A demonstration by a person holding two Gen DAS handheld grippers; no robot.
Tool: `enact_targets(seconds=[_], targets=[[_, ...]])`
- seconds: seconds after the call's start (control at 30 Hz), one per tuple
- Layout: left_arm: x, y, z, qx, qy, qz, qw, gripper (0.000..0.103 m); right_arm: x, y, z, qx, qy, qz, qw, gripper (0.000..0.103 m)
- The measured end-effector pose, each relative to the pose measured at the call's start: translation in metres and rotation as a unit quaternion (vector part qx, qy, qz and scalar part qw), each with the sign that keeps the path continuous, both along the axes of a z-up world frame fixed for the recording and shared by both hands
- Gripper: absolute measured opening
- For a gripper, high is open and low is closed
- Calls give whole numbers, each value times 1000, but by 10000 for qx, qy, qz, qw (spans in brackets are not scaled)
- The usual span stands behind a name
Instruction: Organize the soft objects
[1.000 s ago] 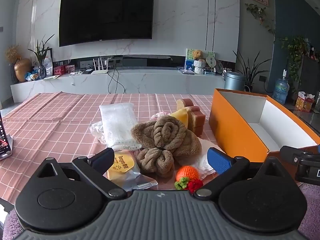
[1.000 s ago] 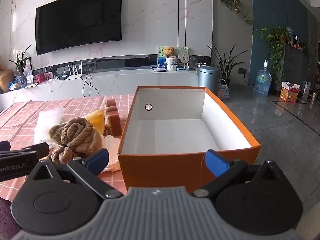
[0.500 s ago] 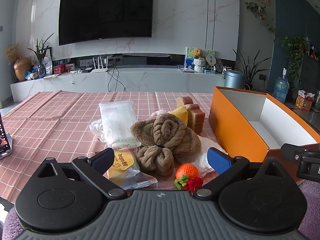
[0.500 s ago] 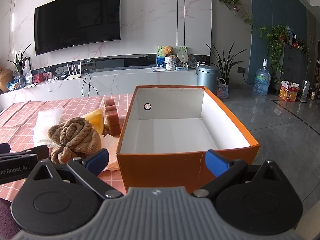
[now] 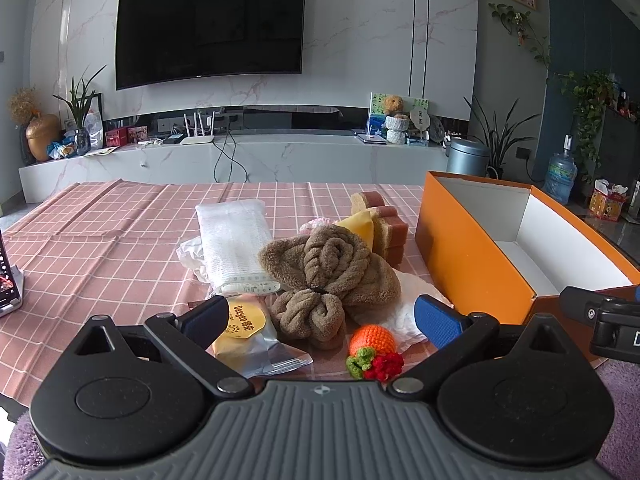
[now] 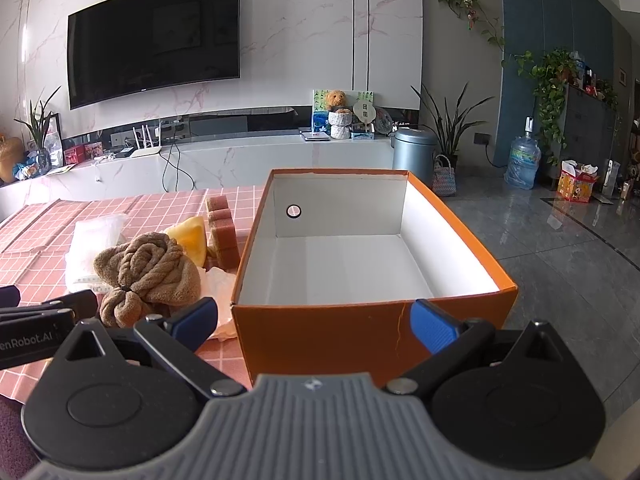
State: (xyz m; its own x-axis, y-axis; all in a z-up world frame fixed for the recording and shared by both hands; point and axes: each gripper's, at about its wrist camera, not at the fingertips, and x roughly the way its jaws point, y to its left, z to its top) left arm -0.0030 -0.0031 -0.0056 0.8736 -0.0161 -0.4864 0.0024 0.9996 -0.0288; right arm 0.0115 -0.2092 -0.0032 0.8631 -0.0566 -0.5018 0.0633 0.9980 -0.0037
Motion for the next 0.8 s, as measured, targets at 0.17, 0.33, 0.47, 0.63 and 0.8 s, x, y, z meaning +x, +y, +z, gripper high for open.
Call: enact_targets(seconds=[0.17,0.33,0.47,0.63,0.8], targets=[[0,0,0,0,1,-7,10000,103,0,0,-1,-2,7,-6,10000,101],[0,-1,-1,3,-1,-5,10000,103,-1,-1,-1,3,9,-8,10000,101],[0,-1,-1,-4,3,0,10000,103,-1,-1,-1,8,15,-8,10000,101],[0,-1,-1,1,1,-8,10000,103,0,0,-2,15,50,-15,10000,101],[0,-1,0,-6,7,-8,10000,103,1,0,-2,14,55,-16,10000,101]])
